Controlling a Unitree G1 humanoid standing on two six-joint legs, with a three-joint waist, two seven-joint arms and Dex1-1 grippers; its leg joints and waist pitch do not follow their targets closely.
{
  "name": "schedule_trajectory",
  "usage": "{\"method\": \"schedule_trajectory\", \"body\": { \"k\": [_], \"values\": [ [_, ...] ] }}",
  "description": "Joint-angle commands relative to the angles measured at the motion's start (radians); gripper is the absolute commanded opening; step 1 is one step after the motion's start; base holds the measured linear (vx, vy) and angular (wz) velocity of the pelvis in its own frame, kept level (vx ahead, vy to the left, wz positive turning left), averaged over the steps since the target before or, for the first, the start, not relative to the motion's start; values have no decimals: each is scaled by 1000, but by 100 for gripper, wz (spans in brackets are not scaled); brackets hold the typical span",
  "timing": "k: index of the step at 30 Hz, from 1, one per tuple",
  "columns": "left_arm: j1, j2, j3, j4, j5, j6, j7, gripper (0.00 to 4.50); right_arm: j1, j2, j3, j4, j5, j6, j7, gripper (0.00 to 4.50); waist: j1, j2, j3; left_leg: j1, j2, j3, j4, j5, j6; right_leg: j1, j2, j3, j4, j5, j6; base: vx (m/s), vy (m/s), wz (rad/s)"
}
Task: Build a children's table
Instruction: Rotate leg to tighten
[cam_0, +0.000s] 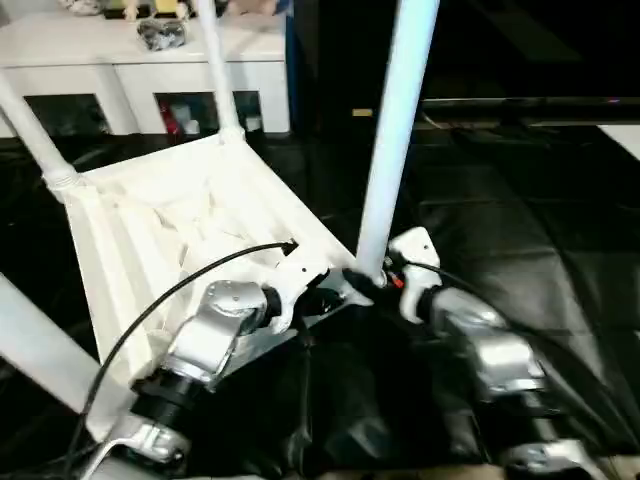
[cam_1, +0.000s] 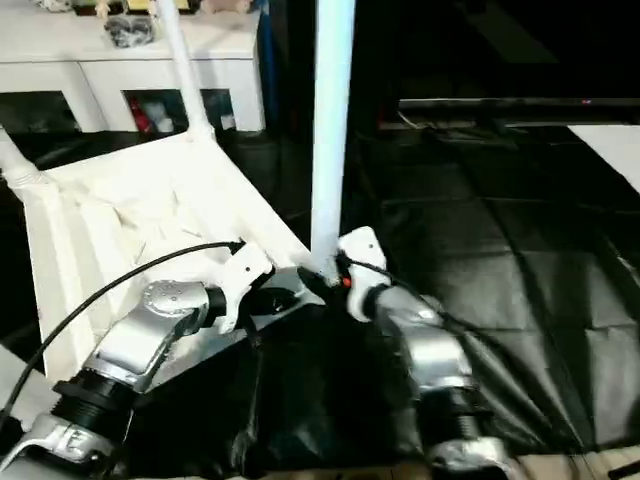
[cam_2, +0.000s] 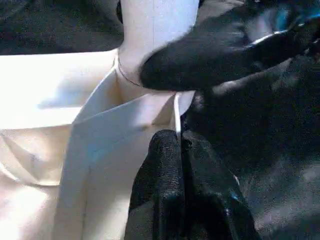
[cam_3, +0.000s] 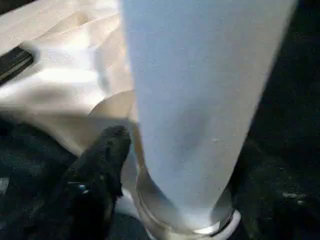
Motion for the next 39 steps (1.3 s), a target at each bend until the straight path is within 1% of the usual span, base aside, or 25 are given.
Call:
{"method": "schedule_trajectory", "body": {
  "k": [1,2,3,4,5,6,7,9,11,12,13,16,17,18,19,20,21,26,29,32,35,36,37,38,39],
  "values": [
    [-29,-4,-19,-70,-53,-76,-87,0,28,-23,131,-12,46,29,199,320,13,-8,-62,-2,62,-24,-82,-347,61,39,-83,67,-62,-345,-189,0,0,0],
    [-28,0,-19,-70,-55,-75,-95,0,28,-34,133,-15,48,31,214,320,24,-11,-65,2,63,-18,-77,-305,78,37,-80,71,-58,-312,-202,0,0,0],
    [-28,2,-19,-69,-56,-75,-98,0,29,-39,134,-16,48,32,221,320,29,-12,-66,0,62,-14,-74,-284,88,35,-78,75,-54,-294,-211,0,0,0],
    [-25,15,-18,-68,-65,-80,-126,0,34,-71,144,-28,53,32,275,320,48,-13,-66,4,62,-6,-70,-235,104,30,-73,83,-46,-267,-232,0,0,0],
    [-24,19,-18,-68,-67,-81,-132,0,35,-78,147,-31,54,32,287,320,52,-14,-68,-1,62,-4,-69,-215,110,35,-72,83,-41,-252,-235,0,0,0],
    [-23,30,-20,-66,-71,-91,-152,0,38,-102,155,-38,57,26,330,320,67,-10,-68,-1,66,-2,-68,-187,116,35,-71,85,-34,-238,-237,0,0,0],
    [-22,41,-22,-65,-74,-95,-169,0,40,-120,163,-43,58,23,365,320,75,-9,-69,2,66,-1,-67,-178,118,34,-69,84,-34,-231,-238,0,0,0],
    [-19,56,-25,-67,-80,-100,-194,0,41,-141,173,-45,58,17,404,320,95,-8,-71,7,71,1,-68,-156,119,35,-66,86,-24,-186,-251,0,0,0],
    [-14,78,-33,-73,-92,-100,-230,0,36,-158,180,-43,60,16,441,320,105,-8,-72,10,73,1,-70,-147,117,35,-64,86,-20,-161,-259,0,0,0],
    [-13,83,-34,-72,-93,-106,-238,0,32,-163,183,-39,64,17,449,320,112,-8,-71,12,75,2,-72,-153,111,34,-64,87,-20,-165,-262,0,0,0],
    [-11,94,-34,-72,-98,-110,-264,0,22,-172,188,-33,68,19,470,320,118,-8,-70,19,75,5,-73,-169,100,29,-62,89,-22,-179,-263,0,0,0],
    [-10,101,-33,-70,-97,-114,-275,0,17,-177,195,-30,67,21,488,290,126,-12,-67,19,75,8,-76,-198,76,30,-63,94,-25,-227,-252,0,0,0],
    [-10,110,-33,-64,-95,-120,-282,0,13,-183,205,-28,63,16,508,284,128,-14,-66,18,73,8,-76,-206,70,31,-63,95,-25,-246,-245,0,0,0],
    [-10,111,-33,-64,-95,-121,-283,0,12,-184,207,-28,62,15,510,274,130,-13,-67,19,74,9,-76,-208,67,31,-64,97,-25,-253,-242,0,0,0],
    [-10,116,-33,-62,-97,-120,-287,0,10,-187,213,-28,61,11,521,252,132,-13,-67,21,73,10,-76,-208,64,29,-63,99,-26,-257,-240,0,0,0],
    [-10,116,-33,-62,-97,-120,-287,0,10,-187,213,-28,61,11,521,252,133,-13,-67,22,73,11,-76,-206,63,27,-63,100,-26,-256,-240,0,0,0],
    [-11,121,-34,-59,-100,-121,-287,0,10,-188,218,-33,60,14,532,247,133,-16,-67,21,72,12,-76,-201,63,28,-62,101,-24,-252,-241,0,0,0],
    [-14,110,-25,-50,-95,-118,-256,0,20,-181,230,-43,64,20,530,215,134,-17,-69,19,71,15,-74,-182,70,29,-63,104,-24,-249,-237,0,0,0],
    [-21,79,-10,-37,-81,-118,-196,0,43,-164,227,-59,74,35,512,212,136,-18,-69,21,71,17,-72,-186,72,26,-63,105,-27,-266,-233,0,0,0],
    [-36,43,2,-21,-58,-106,-110,0,70,-125,208,-62,64,27,428,206,138,-20,-65,26,71,19,-73,-213,62,21,-62,105,-36,-322,-218,0,0,0],
    [-52,-11,15,-15,-36,-65,-2,0,78,-34,149,-19,43,31,233,204,127,-19,-59,24,70,13,-80,-273,28,19,-62,102,-45,-418,-188,0,0,0],
    [-57,-29,19,-14,-31,-51,28,0,81,-7,134,-13,41,40,184,201,119,-21,-57,25,68,10,-83,-312,11,17,-62,99,-51,-470,-170,0,0,0],
    [-59,-40,21,-13,-28,-43,45,0,83,8,127,-11,41,46,158,201,111,-22,-57,23,66,5,-83,-335,2,19,-63,95,-55,-512,-148,0,0,0],
    [-64,-56,25,-9,-21,-34,76,0,86,29,120,-9,37,51,121,200,103,-23,-57,24,65,3,-83,-356,-2,17,-64,93,-61,-539,-131,0,0,0],
    [-67,-64,27,-7,-16,-30,92,0,87,39,116,-8,35,54,102,199,99,-24,-57,24,65,1,-83,-363,-2,16,-64,92,-62,-548,-126,0,0,0]
  ]
}}
